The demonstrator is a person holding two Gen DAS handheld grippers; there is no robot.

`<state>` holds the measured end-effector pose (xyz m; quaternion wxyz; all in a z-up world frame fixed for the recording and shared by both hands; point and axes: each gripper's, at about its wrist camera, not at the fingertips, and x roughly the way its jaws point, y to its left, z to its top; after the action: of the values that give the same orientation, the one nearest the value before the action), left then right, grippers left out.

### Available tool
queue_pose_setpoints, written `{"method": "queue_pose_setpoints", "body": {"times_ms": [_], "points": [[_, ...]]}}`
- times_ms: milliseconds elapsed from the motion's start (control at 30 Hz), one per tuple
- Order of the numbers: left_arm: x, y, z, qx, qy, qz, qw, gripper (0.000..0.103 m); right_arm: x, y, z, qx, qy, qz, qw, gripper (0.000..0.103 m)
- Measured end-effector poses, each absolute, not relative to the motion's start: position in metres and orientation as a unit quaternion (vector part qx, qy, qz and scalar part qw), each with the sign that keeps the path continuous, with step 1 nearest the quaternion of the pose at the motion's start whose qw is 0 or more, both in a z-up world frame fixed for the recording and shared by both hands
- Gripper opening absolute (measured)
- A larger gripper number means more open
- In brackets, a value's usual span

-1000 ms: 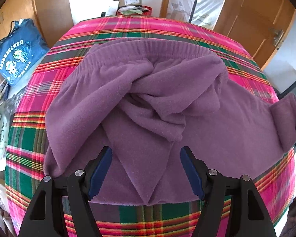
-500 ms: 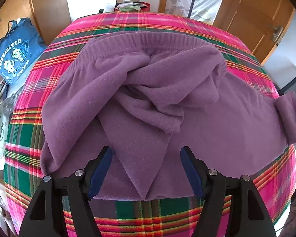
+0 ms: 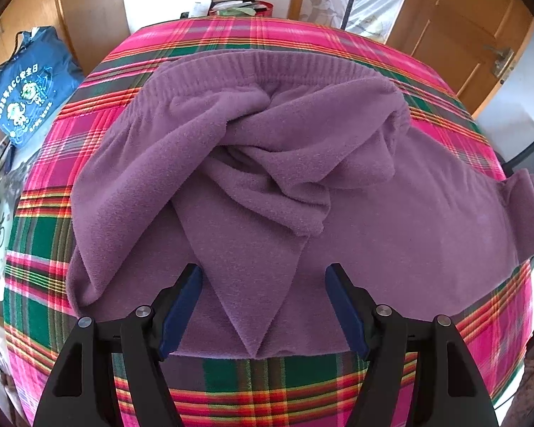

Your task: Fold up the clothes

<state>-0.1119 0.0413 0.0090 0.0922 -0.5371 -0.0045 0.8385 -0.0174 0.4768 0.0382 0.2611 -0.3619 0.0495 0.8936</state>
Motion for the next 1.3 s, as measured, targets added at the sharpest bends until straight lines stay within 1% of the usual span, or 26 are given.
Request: {"method": "queue_pose_setpoints", "body": {"times_ms": [200,400,600,700,767,867,1000,1133,1300], "points": [[-0.114,0.047,0.011,-0.536,-0.004,0.839,0.089,0.073,-0.017,0.49,0.028,-0.378,0.044,0.881,0.281,0.018],[-0.111,0.045,0.026,-0.517,-0.024,0.846,0.132,0.073,-0.014,0.493,0.024,-0.39,0.041,0.873,0.291,0.019],[-0.11,0.052,0.039,-0.502,0.016,0.855,0.126,0.073,-0.012,0.486,0.028,-0.391,0.041,0.872,0.292,0.02],[-0.11,0.059,0.045,-0.502,0.037,0.851,0.15,0.073,-0.008,0.482,0.033,-0.389,0.037,0.871,0.298,0.021],[-0.11,0.071,0.045,-0.502,0.059,0.846,0.172,0.073,-0.003,0.479,0.039,-0.381,0.037,0.872,0.306,0.021],[-0.108,0.089,0.044,-0.493,0.105,0.847,0.168,0.073,0.006,0.468,0.05,-0.363,0.034,0.88,0.304,0.021],[-0.11,0.107,0.044,-0.48,0.138,0.846,0.187,0.073,0.012,0.452,0.058,-0.356,0.036,0.889,0.287,0.021],[-0.125,0.118,0.036,-0.488,0.156,0.841,0.173,0.073,0.01,0.434,0.057,-0.36,0.037,0.897,0.255,0.022],[-0.144,0.114,0.029,-0.51,0.128,0.838,0.144,0.073,0.002,0.413,0.05,-0.369,0.028,0.903,0.219,0.022]]}}
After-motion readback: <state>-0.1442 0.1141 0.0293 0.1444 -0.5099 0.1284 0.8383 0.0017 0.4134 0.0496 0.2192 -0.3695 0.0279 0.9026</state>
